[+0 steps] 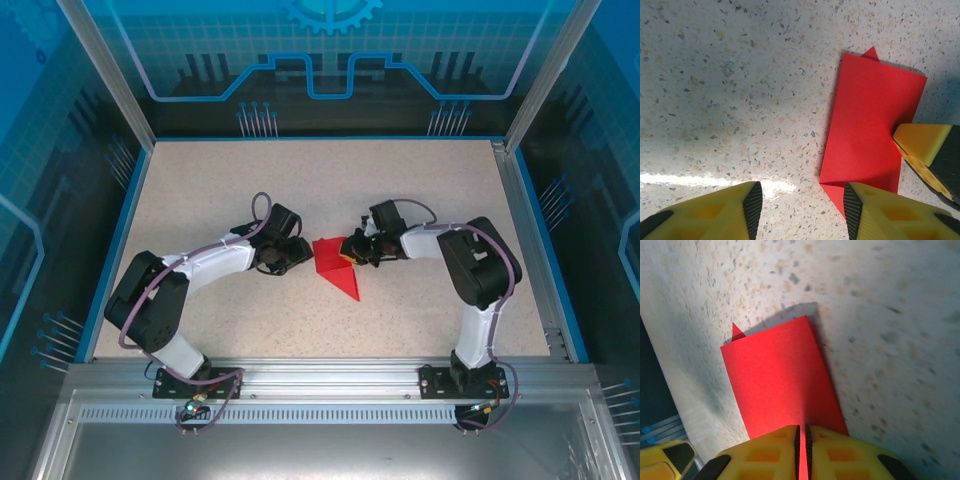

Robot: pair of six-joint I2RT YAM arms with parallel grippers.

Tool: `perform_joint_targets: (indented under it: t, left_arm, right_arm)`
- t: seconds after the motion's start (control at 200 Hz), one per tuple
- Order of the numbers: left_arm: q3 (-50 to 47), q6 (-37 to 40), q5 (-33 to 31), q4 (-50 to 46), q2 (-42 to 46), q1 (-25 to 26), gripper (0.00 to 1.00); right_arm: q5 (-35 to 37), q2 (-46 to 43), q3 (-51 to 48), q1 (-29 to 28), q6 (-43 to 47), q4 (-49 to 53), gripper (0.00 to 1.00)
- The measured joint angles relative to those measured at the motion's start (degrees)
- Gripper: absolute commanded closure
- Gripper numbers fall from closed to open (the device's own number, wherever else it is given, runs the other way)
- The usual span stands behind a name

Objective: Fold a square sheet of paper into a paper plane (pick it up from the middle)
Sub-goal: Fifth fold the wing at the center of the table.

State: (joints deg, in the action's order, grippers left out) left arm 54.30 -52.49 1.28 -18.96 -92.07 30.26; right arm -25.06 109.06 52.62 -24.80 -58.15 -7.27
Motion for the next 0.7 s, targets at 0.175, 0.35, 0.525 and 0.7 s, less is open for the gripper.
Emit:
perform_joint_targets:
  t: [0.175,0.35,0.525,0.7]
  left_arm:
    - [0.9,0.2,0.3,0.0,-0.9,0.0,0.50]
    - [1.1,0.3,1.2,0.0,-0.9,0.0,0.49]
    - [1.4,0.4,2.3,0.2,-1.4,0.0,0.49]
    - [1.9,0.5,3.5,0.9,-2.8,0.0,0.49]
  right_arm:
    - [2.1,-3.1,-2.7,-0.1,-2.2,-1.4,0.74]
    - [3.6,-12.1,0.0,1.1,8.0,10.5,0.71]
    - [-0.4,-20.0,2.8,1.6,18.4,15.3,0.76]
    - [-3.7,-19.6,2.7,-1.1,24.1,20.0,0.79]
